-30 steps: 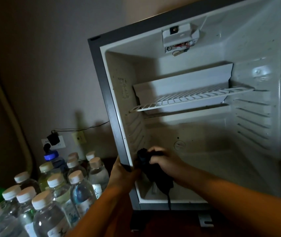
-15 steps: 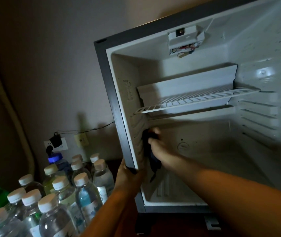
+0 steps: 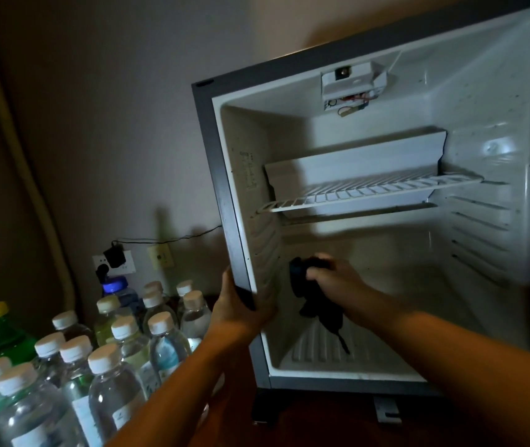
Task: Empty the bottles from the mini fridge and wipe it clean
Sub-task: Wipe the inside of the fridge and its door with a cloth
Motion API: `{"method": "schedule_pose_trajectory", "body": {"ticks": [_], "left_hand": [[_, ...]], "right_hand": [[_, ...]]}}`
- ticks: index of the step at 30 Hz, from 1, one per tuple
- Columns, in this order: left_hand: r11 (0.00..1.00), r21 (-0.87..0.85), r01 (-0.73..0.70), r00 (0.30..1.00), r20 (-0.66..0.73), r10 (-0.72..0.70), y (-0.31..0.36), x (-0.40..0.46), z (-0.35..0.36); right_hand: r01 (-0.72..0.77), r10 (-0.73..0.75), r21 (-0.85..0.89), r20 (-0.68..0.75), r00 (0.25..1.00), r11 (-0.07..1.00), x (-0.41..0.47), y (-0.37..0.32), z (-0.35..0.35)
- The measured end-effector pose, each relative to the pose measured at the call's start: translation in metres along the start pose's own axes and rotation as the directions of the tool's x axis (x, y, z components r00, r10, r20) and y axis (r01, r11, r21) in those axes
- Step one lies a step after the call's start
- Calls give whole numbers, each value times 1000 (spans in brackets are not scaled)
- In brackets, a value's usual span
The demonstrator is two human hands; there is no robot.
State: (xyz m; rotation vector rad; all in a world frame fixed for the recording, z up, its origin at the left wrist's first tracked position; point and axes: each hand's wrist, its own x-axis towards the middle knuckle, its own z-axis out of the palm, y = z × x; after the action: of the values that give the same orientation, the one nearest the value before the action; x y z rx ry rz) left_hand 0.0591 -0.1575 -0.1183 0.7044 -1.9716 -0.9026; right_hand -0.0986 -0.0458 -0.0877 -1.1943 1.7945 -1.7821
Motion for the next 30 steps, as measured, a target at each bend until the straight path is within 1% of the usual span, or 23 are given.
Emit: {"method": "schedule_pose_trajectory", "body": {"ticks": [1, 2, 4, 7, 9, 10, 12, 13, 15, 17, 18, 19, 20, 21, 22, 23, 26, 30], "left_hand": [[999, -26, -32, 999, -7, 32, 4, 4, -2], [997, -33, -63, 998, -11, 63, 7, 7, -3], [995, 17, -96, 995, 3, 96, 13, 11, -3], [998, 9, -57, 998, 30, 57, 13, 9, 0], [999, 7, -49, 998, 27, 49, 11, 9, 0], [999, 2, -54, 998, 28, 54, 11, 9, 0], [998, -14, -69, 997, 23, 69, 11, 8, 2], [997, -25, -78, 997, 27, 79, 12, 6, 3], [996, -47, -77, 997, 27, 78, 12, 3, 4], [997, -29, -78, 997, 23, 78, 13, 2, 0], [997, -19, -81, 996, 35, 81, 14, 1, -1], [997, -15, -74, 996, 47, 75, 13, 2, -3], [997, -23, -70, 996, 55, 71, 13, 2, -3], [998, -38, -58, 997, 56, 60, 13, 1, -4], [998, -51, -45, 997, 57, 48, 13, 1, -4], [998, -60, -34, 998, 54, 37, 13, 0, -4], [999, -26, -19, 999, 47, 20, 11, 2, -3], [1000, -15, -6, 998, 61, 7, 10, 3, 0]], "right_hand": [[40, -41, -33, -35, 999, 999, 2, -1, 1], [114, -119, -76, -55, 991, 991, 3, -3, 6], [262, -269, -117, -54, 961, 958, 4, -12, 22], [365, -379, -153, -79, 922, 918, -6, -28, 50], [445, -464, -162, -98, 881, 881, -14, -28, 56], [489, -506, -162, -88, 858, 857, -18, -27, 56], [545, -553, -143, -18, 833, 826, -27, -26, 52], [553, -554, -119, 32, 832, 825, -31, -28, 50], [513, -505, -38, 124, 854, 858, -37, -35, 45], [433, -437, 58, 119, 892, 900, -38, -37, 36], [374, -380, 75, 89, 921, 924, -36, -35, 31], [318, -320, 35, 47, 946, 947, -33, -31, 24], [285, -287, -67, -20, 958, 956, -27, -24, 19], [269, -285, -174, -77, 955, 947, -21, -16, 14], [263, -293, -232, -106, 950, 937, -18, -12, 12], [278, -311, -245, -107, 944, 929, -16, -11, 12], [342, -364, -211, -72, 929, 916, -20, -22, 32], [483, -484, -65, -7, 875, 873, -37, -41, 61]]}}
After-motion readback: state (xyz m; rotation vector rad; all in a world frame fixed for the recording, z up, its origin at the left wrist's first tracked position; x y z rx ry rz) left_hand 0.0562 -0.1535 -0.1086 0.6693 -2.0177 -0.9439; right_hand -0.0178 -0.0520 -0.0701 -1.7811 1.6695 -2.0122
